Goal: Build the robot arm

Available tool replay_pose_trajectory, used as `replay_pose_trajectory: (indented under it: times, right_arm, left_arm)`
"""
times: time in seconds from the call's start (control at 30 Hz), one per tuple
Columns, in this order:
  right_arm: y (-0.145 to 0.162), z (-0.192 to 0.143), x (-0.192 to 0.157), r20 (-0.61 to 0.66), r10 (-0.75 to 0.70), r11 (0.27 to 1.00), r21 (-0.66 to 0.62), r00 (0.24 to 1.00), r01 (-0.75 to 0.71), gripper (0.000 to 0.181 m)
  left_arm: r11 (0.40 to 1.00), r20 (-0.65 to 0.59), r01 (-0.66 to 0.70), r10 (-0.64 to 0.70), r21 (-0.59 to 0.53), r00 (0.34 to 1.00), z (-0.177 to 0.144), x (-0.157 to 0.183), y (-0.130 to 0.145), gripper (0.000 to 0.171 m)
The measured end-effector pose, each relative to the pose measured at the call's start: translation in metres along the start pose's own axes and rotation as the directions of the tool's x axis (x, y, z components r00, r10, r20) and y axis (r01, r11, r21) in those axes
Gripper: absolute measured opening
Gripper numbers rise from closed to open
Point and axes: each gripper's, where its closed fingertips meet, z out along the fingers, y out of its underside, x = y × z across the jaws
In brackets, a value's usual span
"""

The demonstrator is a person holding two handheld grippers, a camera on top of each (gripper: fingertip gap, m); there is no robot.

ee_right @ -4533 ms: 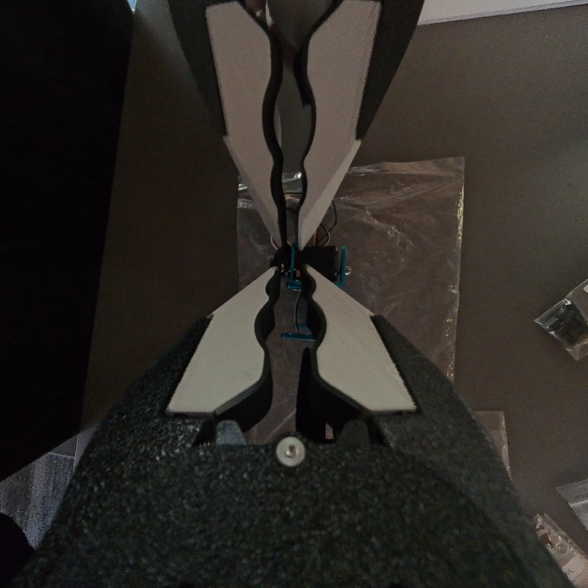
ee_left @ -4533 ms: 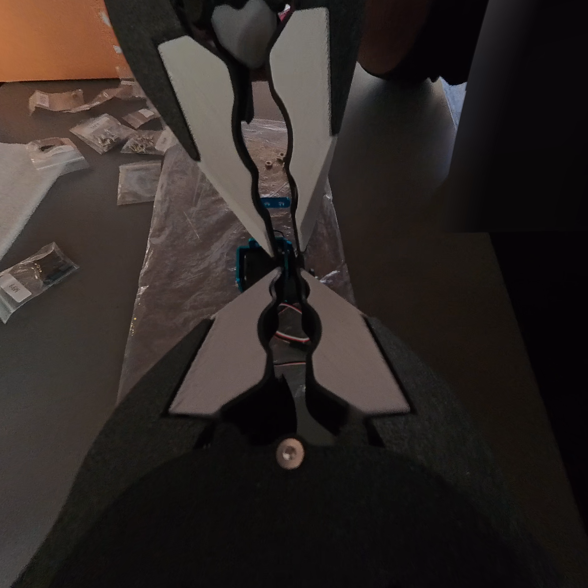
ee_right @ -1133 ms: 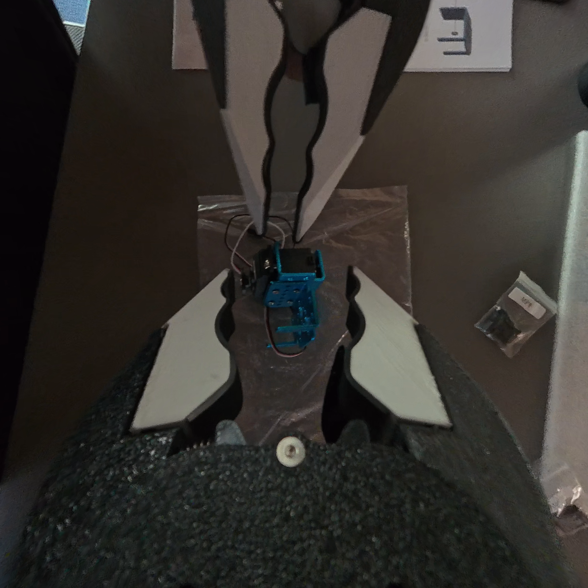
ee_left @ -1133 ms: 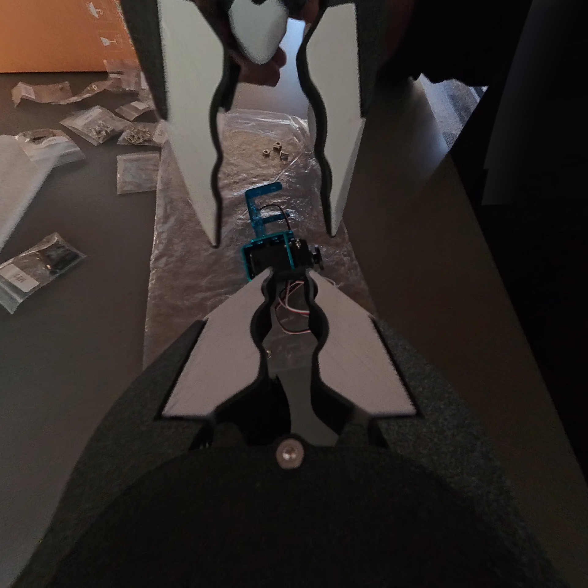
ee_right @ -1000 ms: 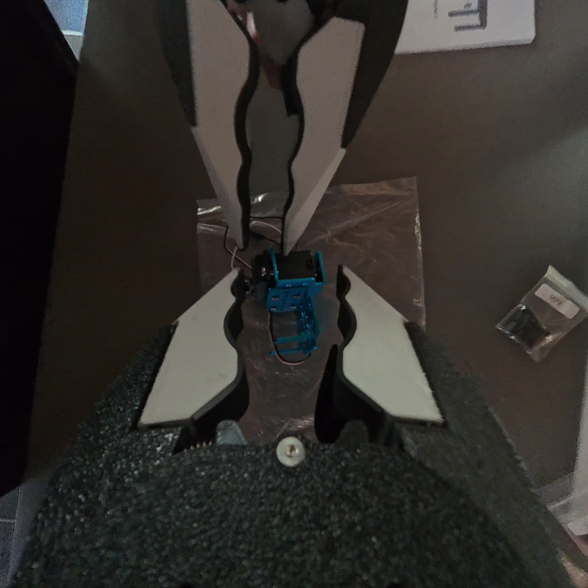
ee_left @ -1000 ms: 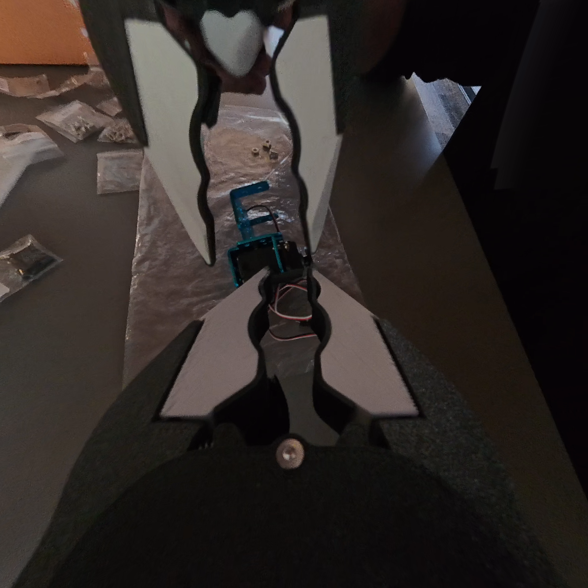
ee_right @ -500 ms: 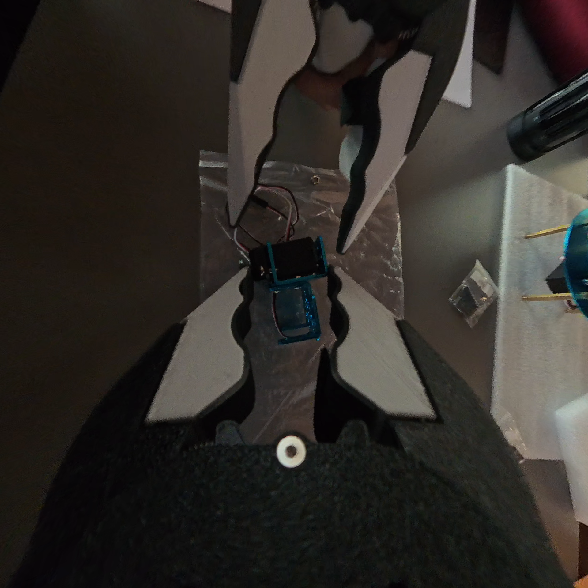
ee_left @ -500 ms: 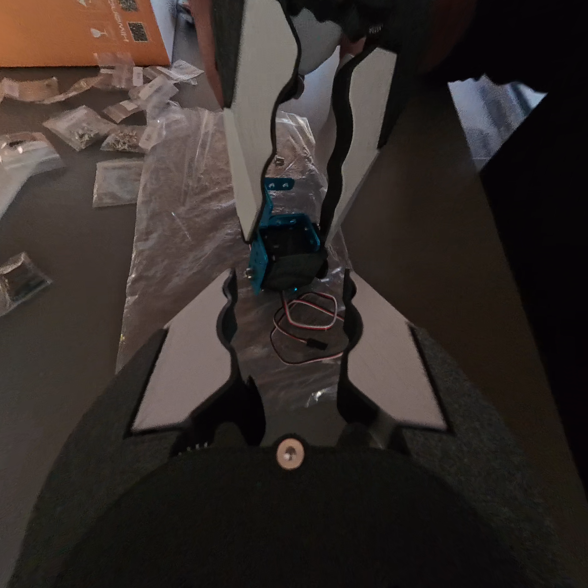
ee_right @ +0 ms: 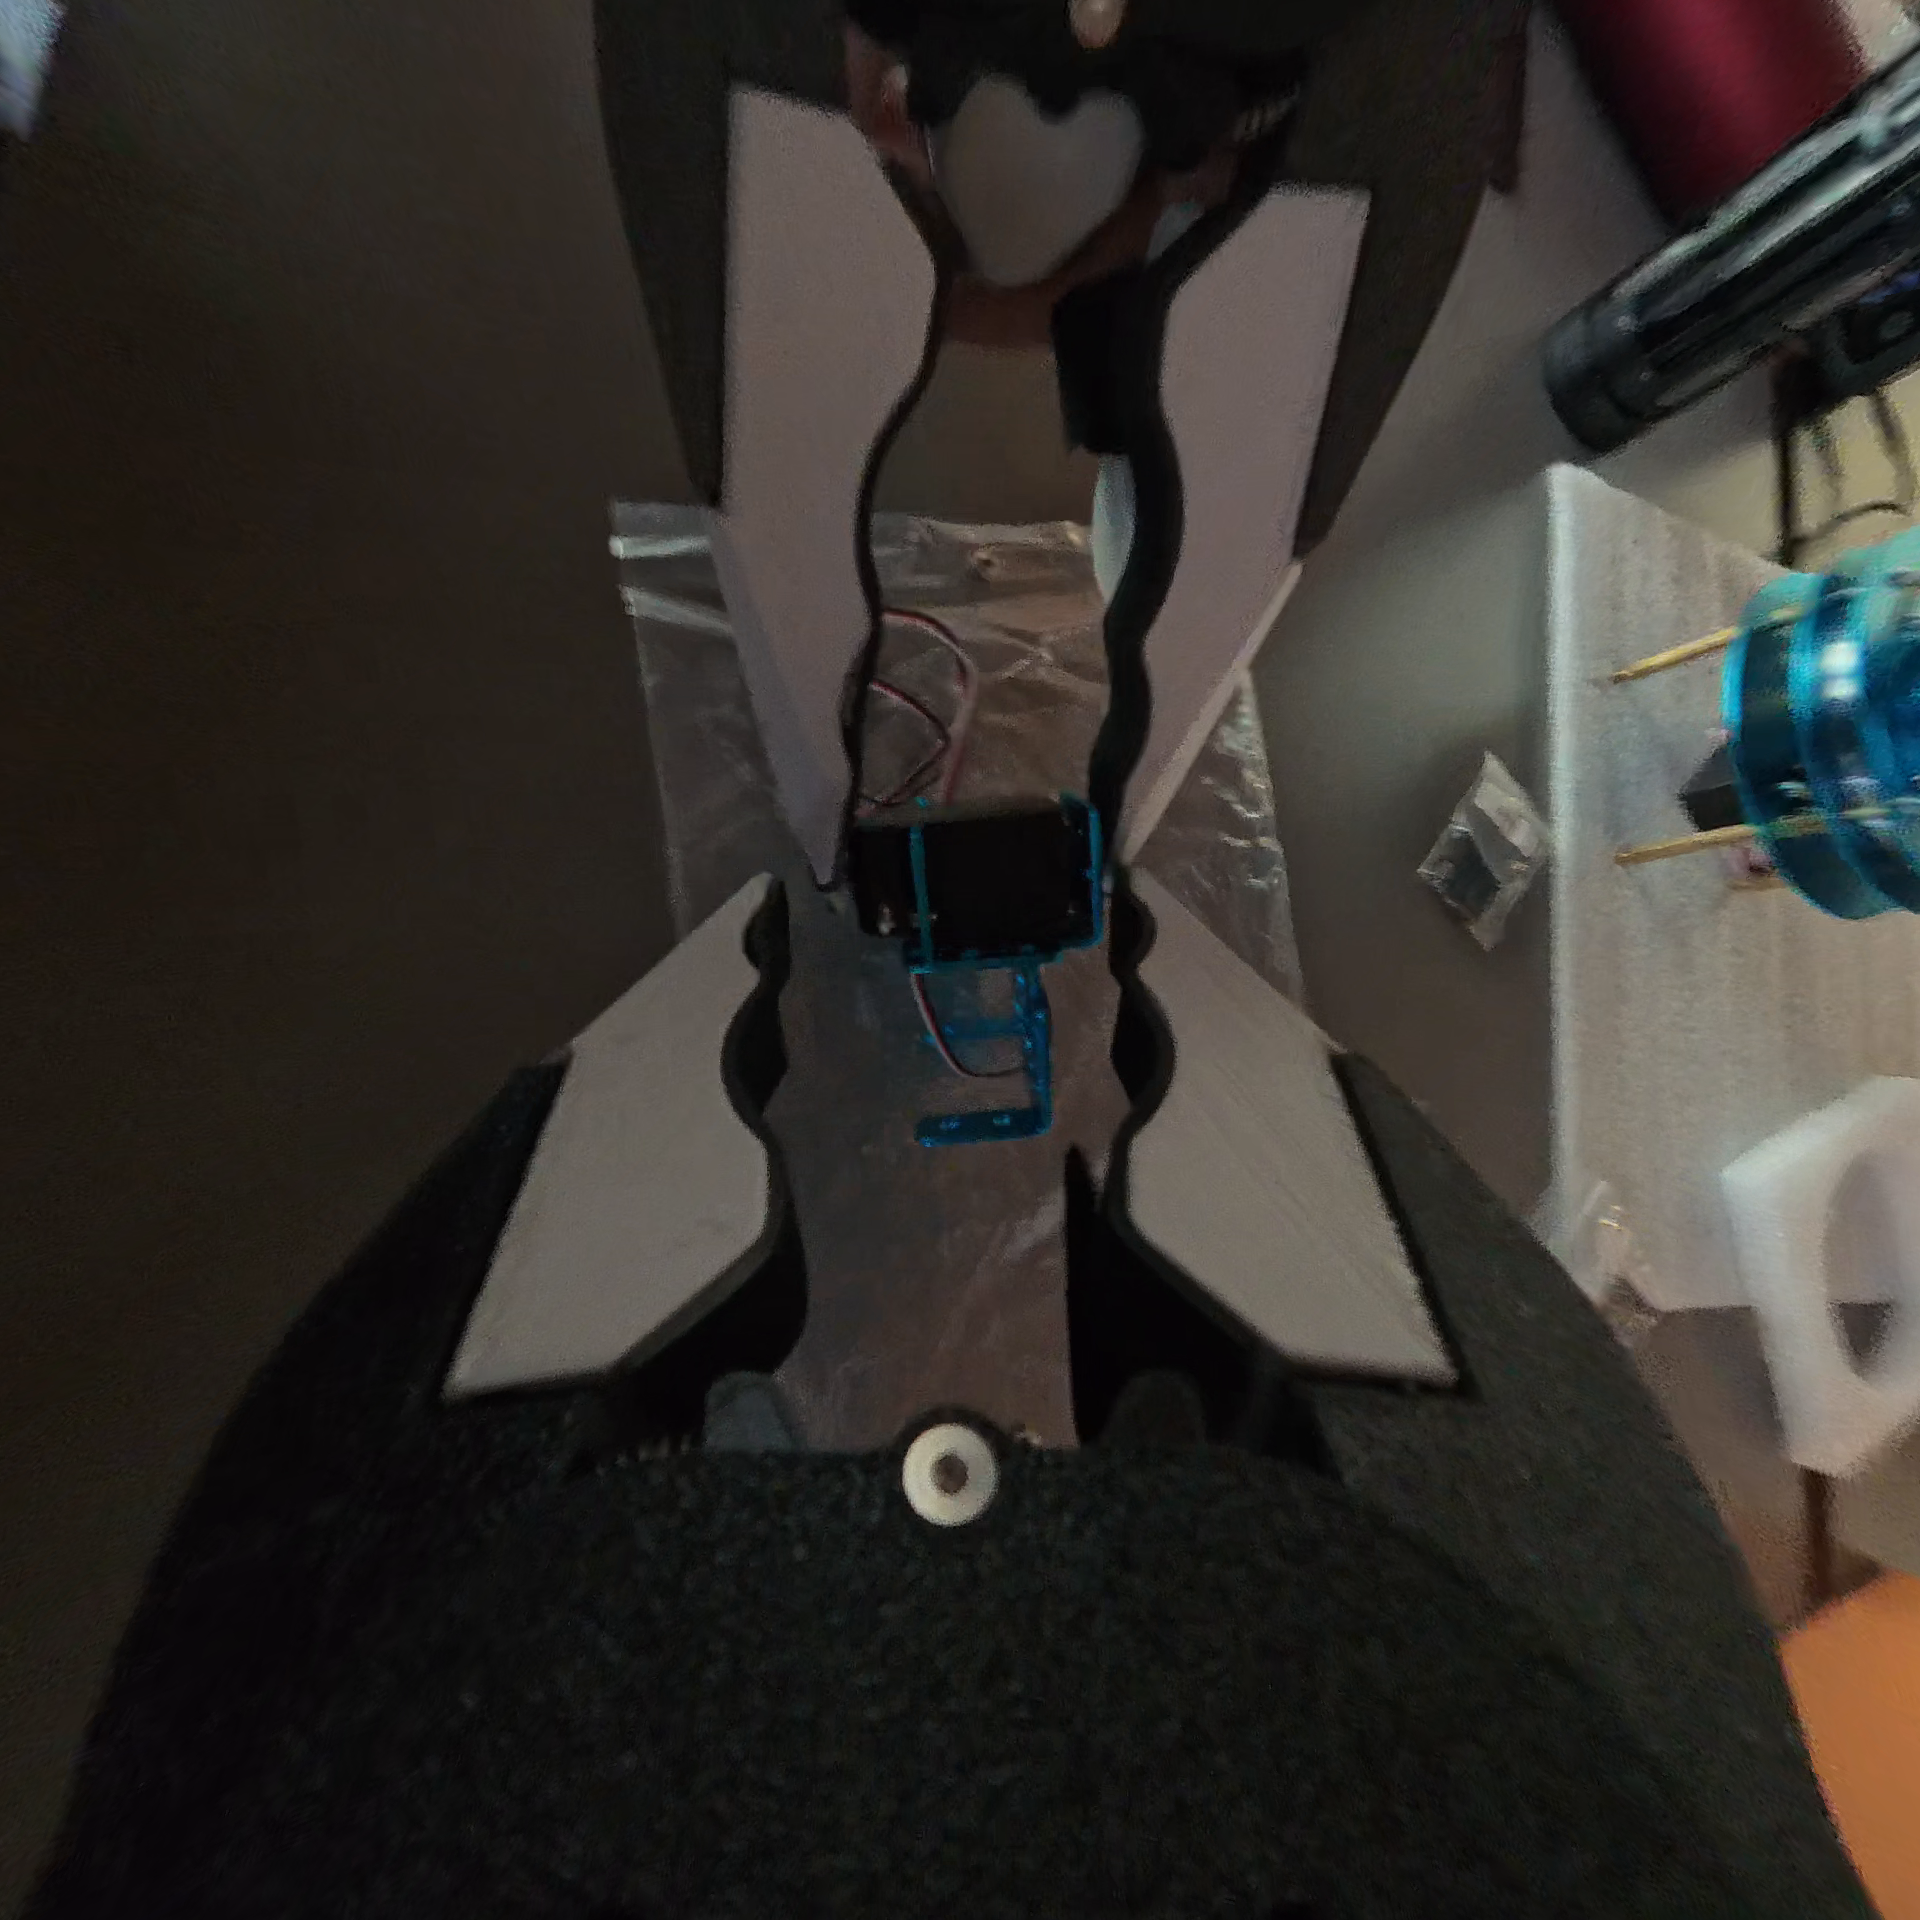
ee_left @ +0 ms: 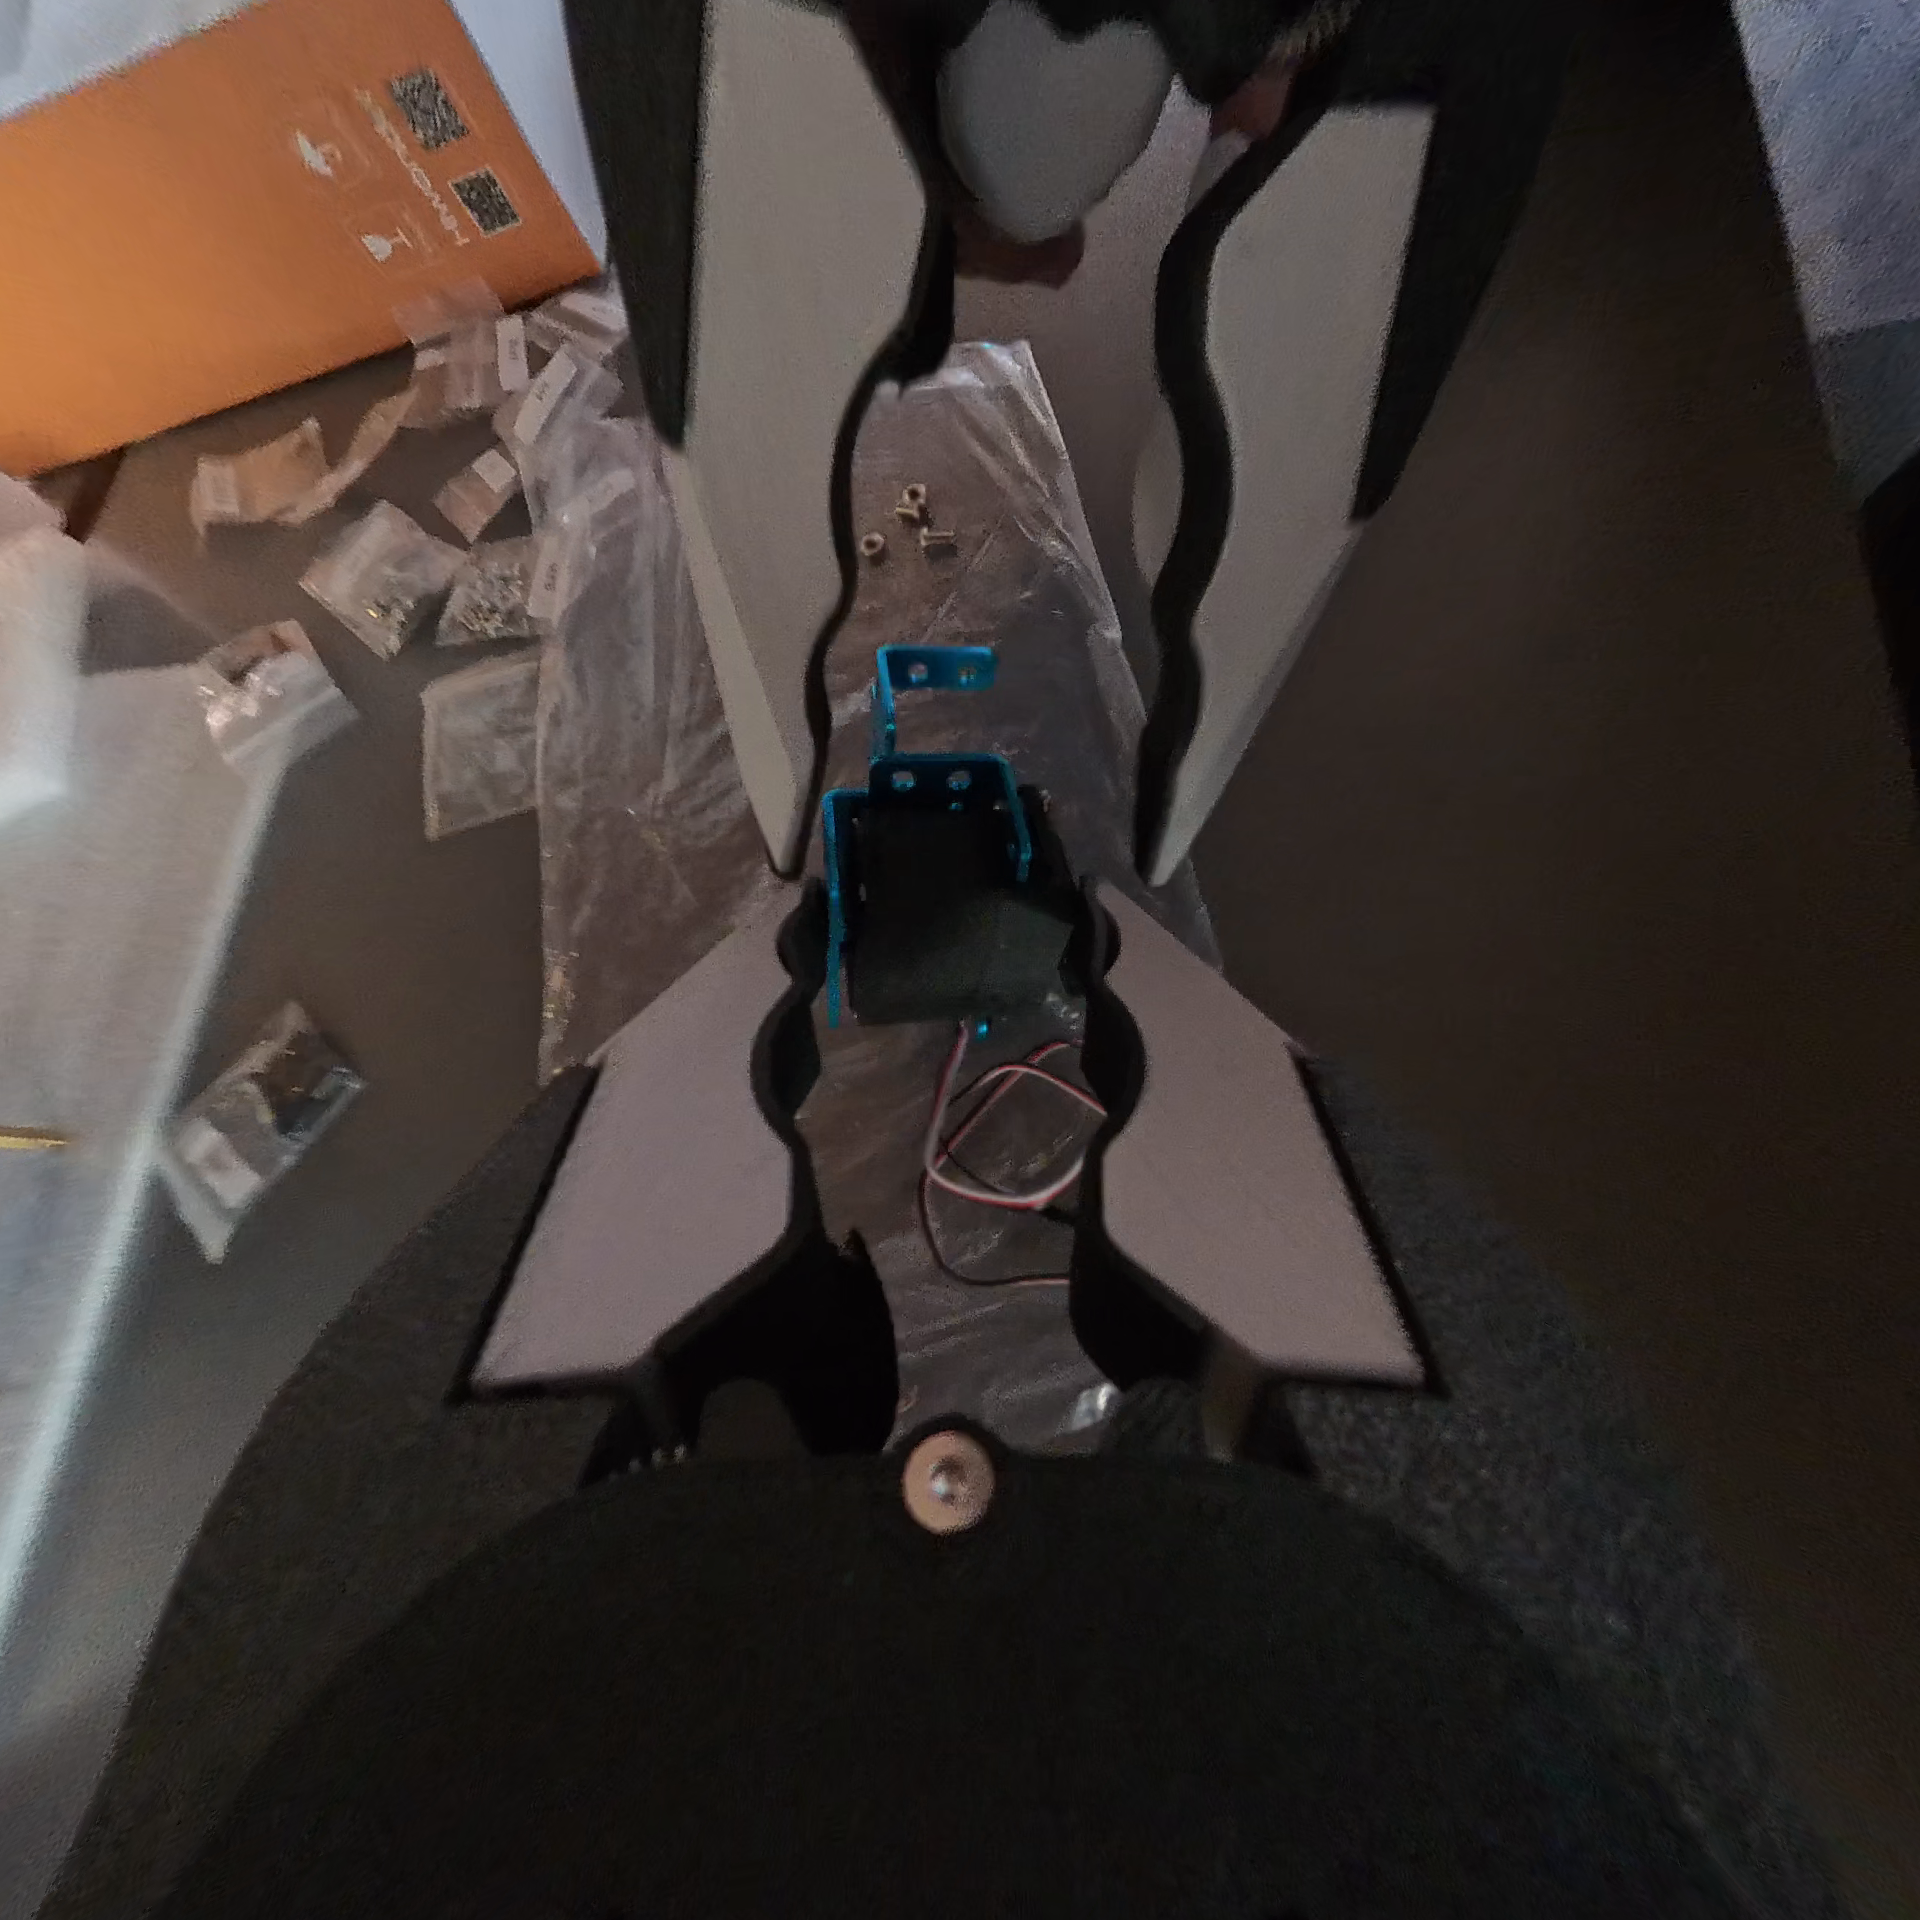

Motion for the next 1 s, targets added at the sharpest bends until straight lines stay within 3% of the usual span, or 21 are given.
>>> replay_pose_trajectory:
  times: [0.07, 0.17, 0.27, 0.4, 0.5, 0.63, 0.77, 0.93, 1.0]
  right_arm:
    - [-0.002, 0.0, 0.008, -0.086, -0.041, 0.999, -0.017, 0.995, 0.04, 0.056]
    - [-0.006, -0.006, 0.01, -0.085, -0.034, 0.999, 0.023, 0.996, 0.036, 0.045]
    - [0.005, -0.008, 0.009, -0.005, 0.023, 0.999, 0.034, 1.0, -0.023, 0.044]
    - [0.014, -0.018, 0.006, 0.046, 0.054, 0.992, 0.115, 0.997, -0.059, 0.045]
    - [0.024, -0.027, 0.006, 0.085, 0.086, 0.974, 0.201, 0.993, -0.102, 0.045]
    - [0.042, -0.036, 0.008, 0.141, 0.133, 0.947, 0.275, 0.981, -0.168, 0.044]
    - [0.069, -0.039, 0.005, 0.154, 0.153, 0.954, 0.234, 0.976, -0.186, 0.044]
    - [0.067, -0.044, 0.003, 0.154, 0.159, 0.95, 0.244, 0.975, -0.194, 0.044]
    - [0.061, -0.044, 0.004, 0.122, 0.128, 0.95, 0.271, 0.984, -0.157, 0.044]
  left_arm:
    - [0.995, 0.041, -0.073, 0.076, -0.067, 0.996, -0.005, -0.003, -0.001, 0.047]
    - [0.991, 0.038, -0.092, 0.096, -0.097, 0.995, -0.01, -0.004, -0.005, 0.048]
    - [0.998, 0.021, -0.043, 0.044, -0.048, 0.999, -0.014, -0.004, -0.004, 0.046]
    - [0.996, -0.07, 0.086, -0.084, 0.034, 0.994, -0.018, -0.002, 0.006, 0.058]
    - [0.992, -0.099, 0.115, -0.109, 0.059, 0.989, -0.009, 0.002, 0.009, 0.069]
    - [0.993, -0.053, 0.079, -0.075, 0.082, 0.996, 0.009, 0.002, -0.009, 0.078]
    - [0.995, -0.045, 0.045, -0.042, 0.09, 0.998, 0.026, 0.001, -0.026, 0.078]
    - [0.995, -0.003, -0.007, 0.007, 0.104, 1.0, 0.042, -0.003, -0.037, 0.076]
    - [0.994, 0.008, -0.038, 0.038, 0.099, 0.999, 0.046, -0.001, -0.037, 0.068]
